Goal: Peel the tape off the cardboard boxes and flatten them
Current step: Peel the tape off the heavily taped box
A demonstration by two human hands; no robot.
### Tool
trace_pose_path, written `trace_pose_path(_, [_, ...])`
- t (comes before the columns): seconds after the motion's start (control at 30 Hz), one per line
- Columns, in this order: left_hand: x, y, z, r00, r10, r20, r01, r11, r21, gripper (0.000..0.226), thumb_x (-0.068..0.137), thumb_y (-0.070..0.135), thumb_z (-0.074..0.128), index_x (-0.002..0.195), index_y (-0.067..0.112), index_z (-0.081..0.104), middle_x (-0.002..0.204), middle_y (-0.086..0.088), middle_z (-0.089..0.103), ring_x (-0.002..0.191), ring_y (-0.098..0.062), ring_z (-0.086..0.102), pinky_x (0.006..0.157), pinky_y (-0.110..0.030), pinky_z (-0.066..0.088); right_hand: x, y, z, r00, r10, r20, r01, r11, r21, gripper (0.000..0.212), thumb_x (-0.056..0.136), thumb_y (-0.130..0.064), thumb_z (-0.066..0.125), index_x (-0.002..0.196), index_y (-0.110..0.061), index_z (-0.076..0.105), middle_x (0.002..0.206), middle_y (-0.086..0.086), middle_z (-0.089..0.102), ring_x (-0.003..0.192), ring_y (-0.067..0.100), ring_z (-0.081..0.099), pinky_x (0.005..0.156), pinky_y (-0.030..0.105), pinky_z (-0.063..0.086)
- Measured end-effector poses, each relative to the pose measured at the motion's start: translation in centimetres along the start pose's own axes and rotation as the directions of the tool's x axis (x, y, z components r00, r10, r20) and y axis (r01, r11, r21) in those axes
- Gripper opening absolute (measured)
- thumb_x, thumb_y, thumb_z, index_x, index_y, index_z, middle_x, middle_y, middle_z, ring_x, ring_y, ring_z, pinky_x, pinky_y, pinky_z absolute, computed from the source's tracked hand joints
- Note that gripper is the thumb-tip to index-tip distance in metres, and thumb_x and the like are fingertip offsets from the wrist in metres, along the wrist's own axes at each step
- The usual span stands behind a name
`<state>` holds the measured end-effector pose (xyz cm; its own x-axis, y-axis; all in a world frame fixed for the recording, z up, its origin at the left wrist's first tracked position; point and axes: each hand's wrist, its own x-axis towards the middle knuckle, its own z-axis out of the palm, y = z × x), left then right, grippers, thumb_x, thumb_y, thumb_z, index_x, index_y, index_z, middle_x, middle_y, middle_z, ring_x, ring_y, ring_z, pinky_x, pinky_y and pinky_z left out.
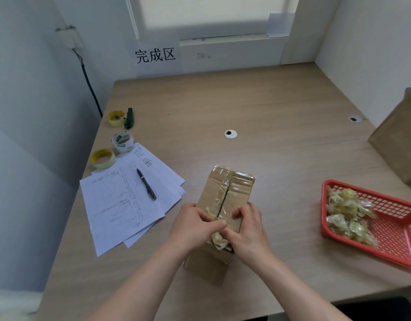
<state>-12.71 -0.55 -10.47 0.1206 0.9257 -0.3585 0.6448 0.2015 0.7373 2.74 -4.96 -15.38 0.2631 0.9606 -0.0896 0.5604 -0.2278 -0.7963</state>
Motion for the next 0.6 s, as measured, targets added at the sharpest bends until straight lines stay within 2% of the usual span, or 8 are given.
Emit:
trace_pose_path(0.13, [0.0, 0.7, 0.3, 0.998, 0.014, -0.064, -0.006, 0.993, 0.121, 0.021, 0.078, 0.015, 0.075, 0.061, 0.019, 0.064, 0.130, 0.000, 0.057, 0.119, -0.017, 0.057, 0.094, -0.031, 0.048, -0.2, 0.3, 0.1, 0.999, -0.041, 0.006, 0.041, 0.999, 0.033, 0.039, 0.075, -0.029, 0.076, 0.094, -0.033, 0.042, 0.123, -0.006, 0.042, 0.107, 0.008, 0.045, 0.080, 0.025, 0.036])
trace_pose_path(0.23, [-0.1, 0.2, 0.1, 1.000, -0.012, 0.019, 0.013, 0.999, -0.032, 0.021, 0.082, 0.002, 0.070, 0.063, 0.008, 0.064, 0.114, -0.007, 0.061, 0.095, -0.024, 0.063, 0.089, -0.038, 0.053, 0.0, 0.1, 0.3, 1.000, -0.020, -0.001, 0.020, 1.000, 0.019, 0.040, 0.073, -0.028, 0.077, 0.091, -0.034, 0.042, 0.129, -0.002, 0.042, 0.105, 0.006, 0.043, 0.084, 0.026, 0.038])
trace_pose_path(0.3, [-0.6, -0.1, -0.6, 0.994, -0.033, 0.102, 0.045, 0.991, -0.124, 0.008, 0.085, -0.001, 0.068, 0.077, -0.004, 0.067, 0.114, -0.012, 0.061, 0.093, -0.023, 0.063, 0.087, -0.034, 0.050, 0.2, -0.1, 0.3, 1.000, -0.004, 0.001, 0.004, 1.000, 0.006, 0.042, 0.072, -0.028, 0.078, 0.087, -0.036, 0.040, 0.133, 0.000, 0.042, 0.105, 0.007, 0.044, 0.085, 0.025, 0.038])
trace_pose_path(0.37, [-1.0, -0.4, -1.3, 0.983, -0.025, 0.182, 0.056, 0.984, -0.169, 0.008, 0.088, -0.003, 0.064, 0.082, -0.007, 0.063, 0.115, -0.010, 0.056, 0.082, -0.011, 0.061, 0.074, -0.024, 0.048, 0.3, -0.4, 0.3, 1.000, 0.012, 0.007, -0.012, 1.000, -0.010, 0.042, 0.071, -0.030, 0.078, 0.085, -0.037, 0.039, 0.135, 0.001, 0.041, 0.107, 0.010, 0.047, 0.086, 0.026, 0.039])
trace_pose_path(0.43, [-1.3, -0.5, -1.8, 0.973, -0.024, 0.229, 0.070, 0.978, -0.198, 0.013, 0.091, -0.004, 0.061, 0.078, 0.000, 0.060, 0.111, -0.005, 0.050, 0.068, 0.001, 0.056, 0.059, -0.013, 0.042, 0.4, -0.7, 0.3, 1.000, 0.019, 0.009, -0.019, 1.000, -0.014, 0.042, 0.071, -0.031, 0.078, 0.086, -0.037, 0.039, 0.135, -0.001, 0.041, 0.104, 0.009, 0.047, 0.084, 0.025, 0.039])
trace_pose_path(0.47, [-1.3, -0.5, -1.9, 0.972, -0.027, 0.233, 0.075, 0.976, -0.203, 0.014, 0.091, -0.002, 0.061, 0.078, 0.001, 0.059, 0.111, -0.007, 0.051, 0.069, 0.001, 0.056, 0.058, -0.011, 0.042, 0.4, -0.7, 0.3, 1.000, 0.019, 0.009, -0.019, 1.000, -0.013, 0.042, 0.071, -0.031, 0.078, 0.086, -0.036, 0.039, 0.134, -0.001, 0.042, 0.104, 0.009, 0.047, 0.083, 0.025, 0.039])
trace_pose_path(0.5, [-1.3, -0.5, -1.8, 0.977, -0.031, 0.212, 0.072, 0.979, -0.192, 0.014, 0.091, 0.001, 0.063, 0.077, 0.003, 0.060, 0.115, -0.010, 0.053, 0.079, -0.005, 0.059, 0.064, -0.014, 0.045, 0.4, -0.7, 0.2, 1.000, 0.020, 0.010, -0.020, 1.000, -0.012, 0.042, 0.071, -0.032, 0.078, 0.086, -0.037, 0.039, 0.134, -0.001, 0.042, 0.104, 0.010, 0.047, 0.082, 0.025, 0.039])
trace_pose_path(0.6, [-1.3, -0.4, -1.3, 0.995, -0.041, 0.087, 0.050, 0.993, -0.106, 0.017, 0.083, 0.015, 0.077, 0.079, 0.005, 0.064, 0.131, -0.016, 0.055, 0.122, -0.027, 0.056, 0.096, -0.035, 0.047, 0.3, -0.6, 0.0, 0.999, 0.022, 0.027, -0.022, 1.000, -0.009, 0.041, 0.072, -0.034, 0.077, 0.089, -0.036, 0.040, 0.130, -0.003, 0.043, 0.101, 0.010, 0.047, 0.079, 0.026, 0.038])
